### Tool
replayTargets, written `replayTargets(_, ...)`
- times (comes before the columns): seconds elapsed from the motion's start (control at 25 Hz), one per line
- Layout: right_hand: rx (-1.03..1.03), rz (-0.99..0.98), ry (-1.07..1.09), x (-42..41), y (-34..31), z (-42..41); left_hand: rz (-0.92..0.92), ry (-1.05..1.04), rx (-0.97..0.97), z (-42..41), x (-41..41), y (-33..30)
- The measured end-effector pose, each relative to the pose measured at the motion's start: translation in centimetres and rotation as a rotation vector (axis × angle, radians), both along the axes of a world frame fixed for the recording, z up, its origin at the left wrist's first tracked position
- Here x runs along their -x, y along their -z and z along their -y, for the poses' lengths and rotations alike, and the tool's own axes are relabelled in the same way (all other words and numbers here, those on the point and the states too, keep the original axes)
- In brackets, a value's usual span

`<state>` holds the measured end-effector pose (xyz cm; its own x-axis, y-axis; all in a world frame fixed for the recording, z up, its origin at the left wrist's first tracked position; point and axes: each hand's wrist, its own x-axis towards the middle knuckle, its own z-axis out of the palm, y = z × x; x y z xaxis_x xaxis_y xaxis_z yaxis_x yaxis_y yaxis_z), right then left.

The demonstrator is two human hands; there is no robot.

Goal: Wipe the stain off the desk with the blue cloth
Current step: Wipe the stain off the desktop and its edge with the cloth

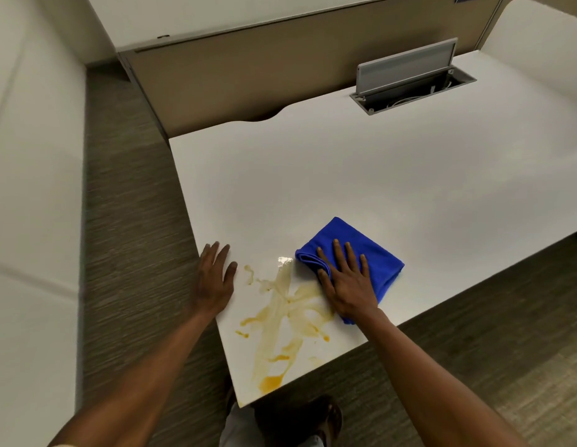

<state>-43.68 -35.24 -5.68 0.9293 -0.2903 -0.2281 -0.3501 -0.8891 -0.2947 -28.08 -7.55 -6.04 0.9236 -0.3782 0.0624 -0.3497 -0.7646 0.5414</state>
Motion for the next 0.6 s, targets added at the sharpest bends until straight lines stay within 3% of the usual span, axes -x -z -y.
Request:
replayTargets(0.28,0.03,0.015,-0.336,2.1,0.4,3.3,-0.009,-0.017,0.039,0.2,0.1,0.4)
replayTargets(0.6,0.12,-0.014,-0.214,-2.1,-0.1,0.9,0.032,0.066,0.022,0.1,-1.3,1.9)
